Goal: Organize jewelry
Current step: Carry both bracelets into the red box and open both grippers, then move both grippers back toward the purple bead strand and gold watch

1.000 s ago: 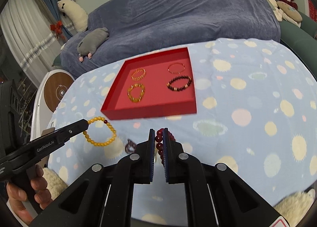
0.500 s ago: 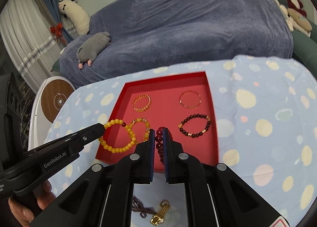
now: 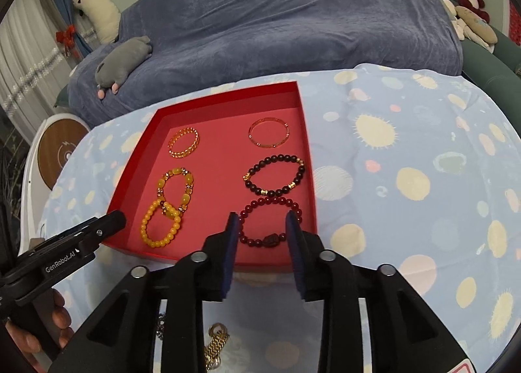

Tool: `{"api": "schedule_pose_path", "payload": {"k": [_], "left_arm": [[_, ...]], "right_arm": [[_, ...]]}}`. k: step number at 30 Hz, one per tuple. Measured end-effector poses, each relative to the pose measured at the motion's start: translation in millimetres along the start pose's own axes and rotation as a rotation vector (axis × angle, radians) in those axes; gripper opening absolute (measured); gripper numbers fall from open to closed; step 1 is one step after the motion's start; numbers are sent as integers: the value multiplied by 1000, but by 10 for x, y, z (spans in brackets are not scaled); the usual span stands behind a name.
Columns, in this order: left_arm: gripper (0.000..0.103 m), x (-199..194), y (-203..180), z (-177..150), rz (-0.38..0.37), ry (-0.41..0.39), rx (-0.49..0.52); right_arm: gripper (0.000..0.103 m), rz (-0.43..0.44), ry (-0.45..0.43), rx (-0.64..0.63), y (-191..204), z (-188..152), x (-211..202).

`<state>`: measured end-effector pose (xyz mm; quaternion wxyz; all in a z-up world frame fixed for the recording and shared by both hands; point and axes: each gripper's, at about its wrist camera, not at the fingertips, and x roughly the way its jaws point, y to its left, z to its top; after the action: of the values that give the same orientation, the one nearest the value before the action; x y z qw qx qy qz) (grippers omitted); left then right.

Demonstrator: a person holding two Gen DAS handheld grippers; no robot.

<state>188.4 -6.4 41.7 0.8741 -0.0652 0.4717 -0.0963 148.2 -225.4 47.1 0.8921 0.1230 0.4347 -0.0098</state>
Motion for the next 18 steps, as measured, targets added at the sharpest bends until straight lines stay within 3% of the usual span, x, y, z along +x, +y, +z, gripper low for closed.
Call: {"api": "schedule_pose_path", "payload": {"k": [18], "left_arm": [[57,-364,-50,-689,36,18,25]], "right_arm": [[35,33,42,36,19,-812,-416]]}}
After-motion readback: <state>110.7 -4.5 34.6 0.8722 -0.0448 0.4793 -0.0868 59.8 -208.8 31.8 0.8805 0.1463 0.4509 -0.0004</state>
